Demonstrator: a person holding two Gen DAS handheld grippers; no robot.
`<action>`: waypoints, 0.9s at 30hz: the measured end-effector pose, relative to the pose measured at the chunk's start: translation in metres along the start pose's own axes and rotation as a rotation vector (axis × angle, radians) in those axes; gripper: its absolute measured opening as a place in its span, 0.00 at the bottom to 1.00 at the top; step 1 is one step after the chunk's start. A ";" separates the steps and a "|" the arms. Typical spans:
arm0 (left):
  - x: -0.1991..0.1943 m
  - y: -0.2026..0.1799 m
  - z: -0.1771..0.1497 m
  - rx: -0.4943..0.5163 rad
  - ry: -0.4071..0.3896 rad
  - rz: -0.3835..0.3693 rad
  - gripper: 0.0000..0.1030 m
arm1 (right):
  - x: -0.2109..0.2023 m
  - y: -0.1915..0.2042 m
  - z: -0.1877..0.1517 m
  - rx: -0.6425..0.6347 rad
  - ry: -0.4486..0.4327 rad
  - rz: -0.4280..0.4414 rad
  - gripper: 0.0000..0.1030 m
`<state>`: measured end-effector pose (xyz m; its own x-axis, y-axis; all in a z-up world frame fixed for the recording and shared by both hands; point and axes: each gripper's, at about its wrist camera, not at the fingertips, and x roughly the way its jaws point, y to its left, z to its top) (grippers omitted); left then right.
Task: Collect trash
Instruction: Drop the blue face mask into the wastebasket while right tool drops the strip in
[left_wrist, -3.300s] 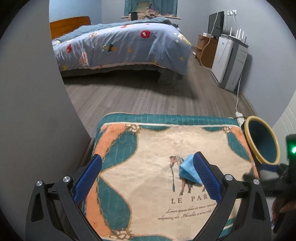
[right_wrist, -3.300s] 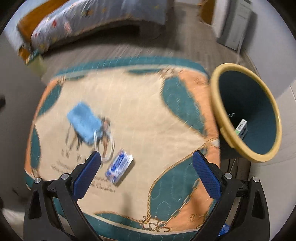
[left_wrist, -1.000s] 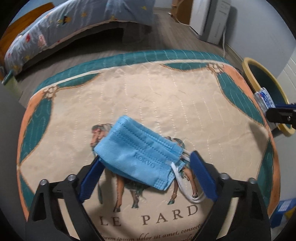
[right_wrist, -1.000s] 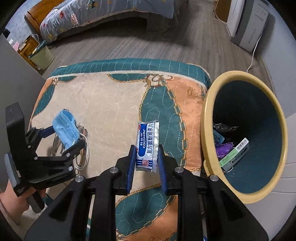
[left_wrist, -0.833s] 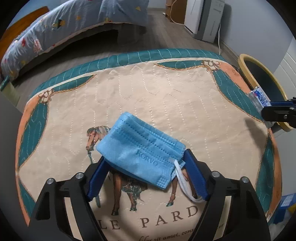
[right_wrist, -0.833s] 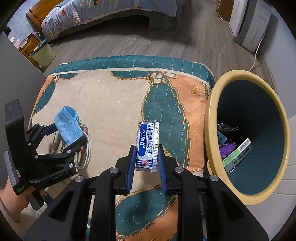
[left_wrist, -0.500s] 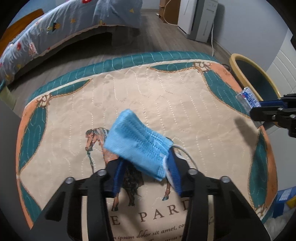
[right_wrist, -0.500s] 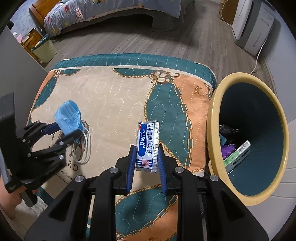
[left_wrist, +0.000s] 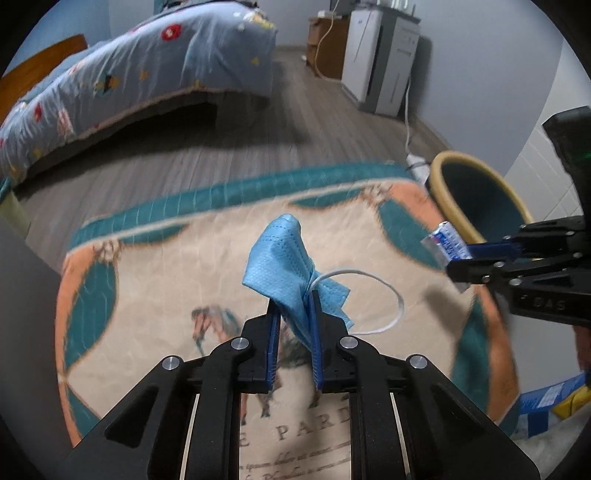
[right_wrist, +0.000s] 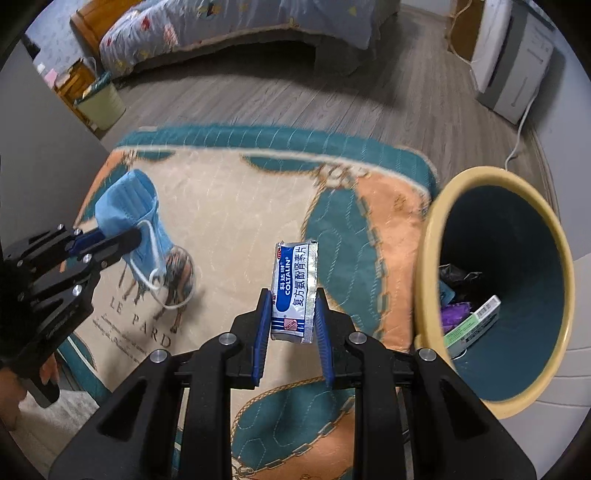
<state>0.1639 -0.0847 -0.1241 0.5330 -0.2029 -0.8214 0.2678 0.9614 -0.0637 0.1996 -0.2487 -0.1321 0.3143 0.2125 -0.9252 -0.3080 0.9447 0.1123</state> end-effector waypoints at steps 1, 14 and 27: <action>-0.002 -0.004 0.007 0.008 -0.010 -0.004 0.15 | -0.005 -0.005 0.003 0.013 -0.010 0.001 0.22; -0.013 -0.097 0.055 0.170 -0.052 -0.128 0.15 | -0.074 -0.137 0.001 0.262 -0.182 -0.122 0.22; 0.033 -0.188 0.070 0.286 0.039 -0.258 0.15 | -0.050 -0.216 -0.045 0.542 -0.116 -0.129 0.22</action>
<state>0.1869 -0.2852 -0.0999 0.3895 -0.4185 -0.8205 0.6049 0.7880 -0.1148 0.2097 -0.4747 -0.1263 0.4245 0.0837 -0.9016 0.2348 0.9515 0.1989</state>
